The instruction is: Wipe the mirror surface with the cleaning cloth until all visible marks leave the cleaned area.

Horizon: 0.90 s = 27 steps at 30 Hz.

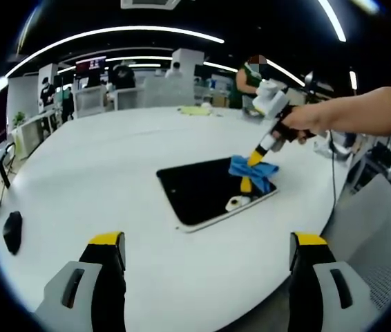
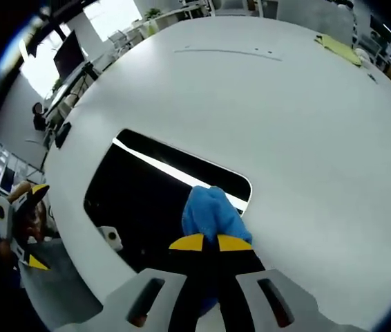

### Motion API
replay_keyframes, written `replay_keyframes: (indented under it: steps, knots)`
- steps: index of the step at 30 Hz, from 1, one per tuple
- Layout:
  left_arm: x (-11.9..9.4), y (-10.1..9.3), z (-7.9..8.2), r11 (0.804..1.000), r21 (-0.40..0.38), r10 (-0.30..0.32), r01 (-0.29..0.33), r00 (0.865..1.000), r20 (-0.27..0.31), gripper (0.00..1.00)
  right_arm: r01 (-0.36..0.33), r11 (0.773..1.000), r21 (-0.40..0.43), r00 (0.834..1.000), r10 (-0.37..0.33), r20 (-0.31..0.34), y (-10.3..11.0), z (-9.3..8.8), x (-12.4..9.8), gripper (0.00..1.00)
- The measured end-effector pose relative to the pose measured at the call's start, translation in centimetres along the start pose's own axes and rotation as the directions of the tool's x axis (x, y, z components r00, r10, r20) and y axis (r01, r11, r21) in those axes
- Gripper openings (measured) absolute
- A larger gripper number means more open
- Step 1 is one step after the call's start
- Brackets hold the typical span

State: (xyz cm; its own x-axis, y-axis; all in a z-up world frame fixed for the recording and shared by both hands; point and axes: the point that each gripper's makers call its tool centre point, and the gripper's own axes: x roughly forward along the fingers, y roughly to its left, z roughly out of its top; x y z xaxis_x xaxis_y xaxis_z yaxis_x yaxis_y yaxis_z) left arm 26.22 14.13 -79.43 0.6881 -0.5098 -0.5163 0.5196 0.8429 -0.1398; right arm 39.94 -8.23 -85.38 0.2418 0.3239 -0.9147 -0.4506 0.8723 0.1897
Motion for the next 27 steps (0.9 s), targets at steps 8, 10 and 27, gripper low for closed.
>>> replay_keyframes:
  steps: [8, 10, 27]
  knots:
    - [0.03, -0.12, 0.03, 1.0, 0.002, -0.002, 0.002, 1.0, -0.002, 0.99, 0.009, 1.0, -0.01, 1.0, -0.009, 0.001, -0.03, -0.06, -0.05, 0.0]
    - [0.03, -0.12, 0.05, 1.0, 0.003, -0.003, 0.003, 1.0, -0.001, 0.99, 0.008, 1.0, -0.007, 1.0, -0.008, 0.003, 0.02, -0.11, -0.1, 0.0]
    - [0.01, -0.01, 0.11, 1.0, 0.002, 0.002, -0.002, 1.0, 0.002, 0.99, 0.056, 0.994, -0.09, 0.998, -0.056, -0.005, 0.02, -0.48, -0.05, 0.0]
